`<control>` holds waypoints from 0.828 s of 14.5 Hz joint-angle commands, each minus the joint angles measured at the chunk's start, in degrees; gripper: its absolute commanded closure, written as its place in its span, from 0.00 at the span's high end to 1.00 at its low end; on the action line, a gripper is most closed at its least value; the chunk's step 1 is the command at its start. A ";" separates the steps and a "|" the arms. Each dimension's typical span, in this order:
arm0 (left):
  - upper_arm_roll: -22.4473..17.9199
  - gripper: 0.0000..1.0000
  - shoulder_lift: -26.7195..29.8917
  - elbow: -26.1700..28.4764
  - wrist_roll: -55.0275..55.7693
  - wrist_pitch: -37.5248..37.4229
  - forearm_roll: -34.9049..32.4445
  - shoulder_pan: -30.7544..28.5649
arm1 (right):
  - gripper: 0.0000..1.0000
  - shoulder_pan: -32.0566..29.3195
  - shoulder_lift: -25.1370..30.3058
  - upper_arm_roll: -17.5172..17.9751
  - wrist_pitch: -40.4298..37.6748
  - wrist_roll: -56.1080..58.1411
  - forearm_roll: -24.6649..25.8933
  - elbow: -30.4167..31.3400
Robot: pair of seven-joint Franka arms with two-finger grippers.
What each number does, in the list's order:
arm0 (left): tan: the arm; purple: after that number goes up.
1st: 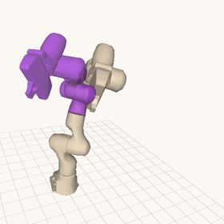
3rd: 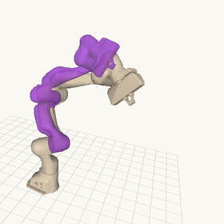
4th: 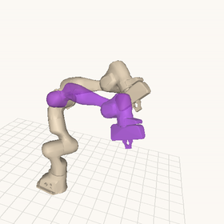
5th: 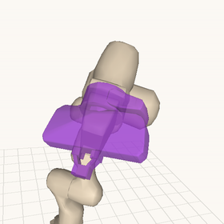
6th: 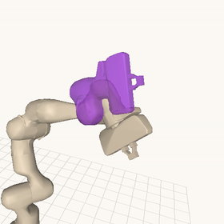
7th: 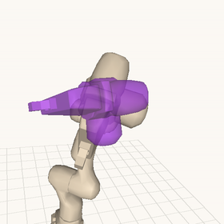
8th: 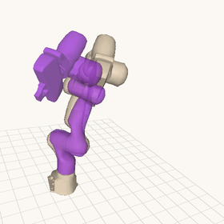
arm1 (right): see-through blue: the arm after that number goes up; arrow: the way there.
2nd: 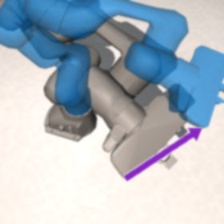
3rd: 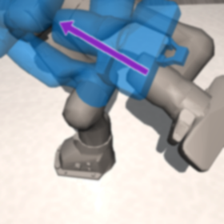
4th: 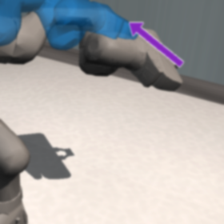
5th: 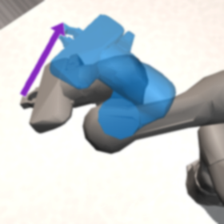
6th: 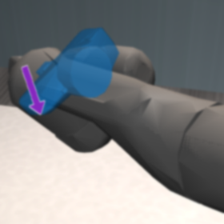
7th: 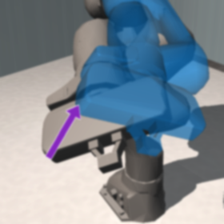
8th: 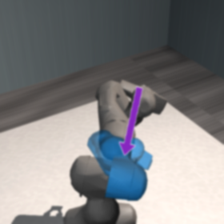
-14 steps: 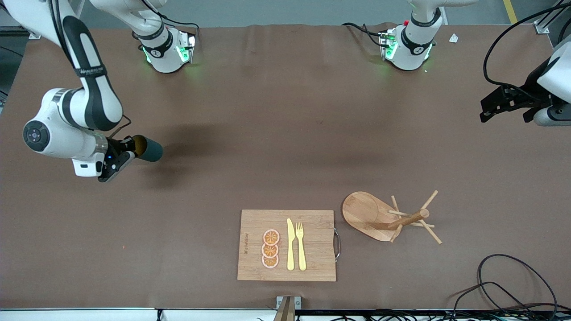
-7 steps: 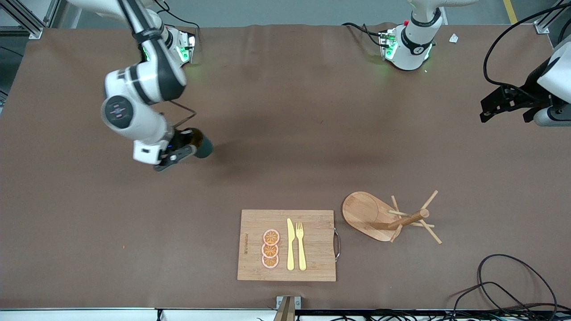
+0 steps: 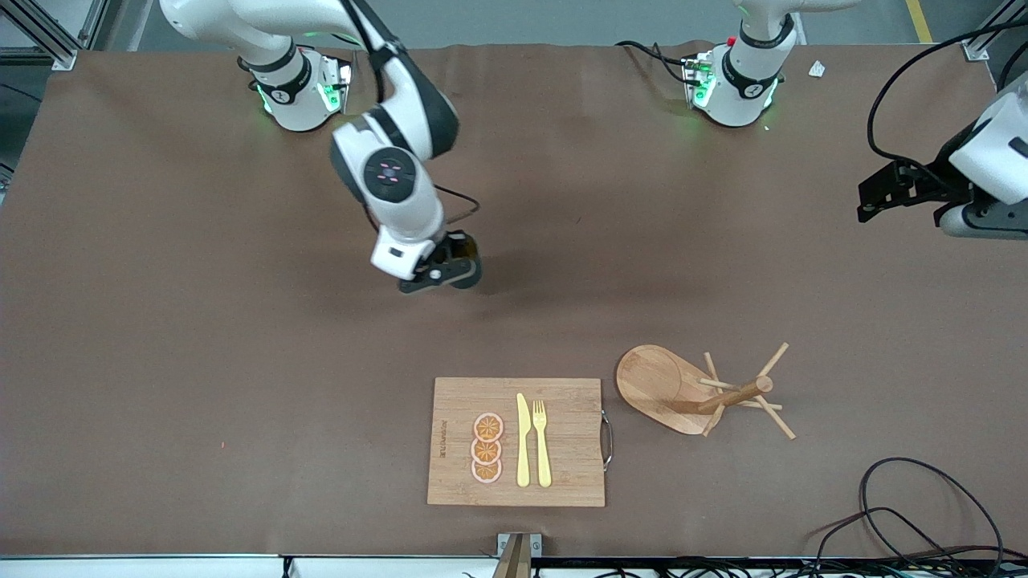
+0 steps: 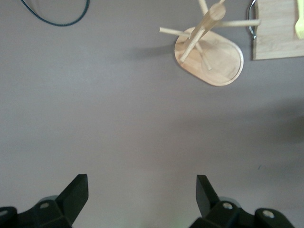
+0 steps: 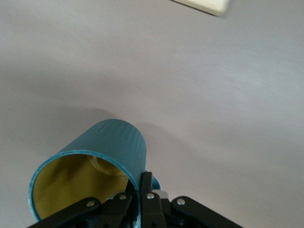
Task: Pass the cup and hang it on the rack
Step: 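Carry the mug toward the table middle while the left gripper approaches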
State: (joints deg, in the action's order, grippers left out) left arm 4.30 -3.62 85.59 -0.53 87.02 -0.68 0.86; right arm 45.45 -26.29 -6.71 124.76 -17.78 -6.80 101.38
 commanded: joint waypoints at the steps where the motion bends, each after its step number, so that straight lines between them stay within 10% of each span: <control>1: 0.09 1.00 -0.95 -0.69 -1.41 -1.15 -0.02 -0.68 | 0.00 3.06 -10.33 -0.93 -1.19 -8.21 -0.94 -12.93; 10: 5.36 1.00 -0.86 -1.21 21.75 -4.05 2.51 -0.06 | 0.04 7.11 -17.83 -0.85 -1.01 -15.88 -1.47 -20.78; 11: 5.36 1.00 -0.95 -1.21 25.19 -3.97 4.27 -0.07 | 0.14 7.11 -17.92 -0.76 -1.01 -15.89 -1.73 -20.79; 12: 5.36 1.00 -1.12 -1.21 28.96 -3.96 4.81 0.28 | 0.51 7.02 -17.92 -0.58 -1.10 -15.89 -1.99 -20.79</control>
State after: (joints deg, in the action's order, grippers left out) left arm 9.60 -4.78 85.19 22.75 84.12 2.17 1.28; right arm 52.02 -42.66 -6.95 124.16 -32.70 -7.01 82.24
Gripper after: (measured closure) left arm 0.000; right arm 0.907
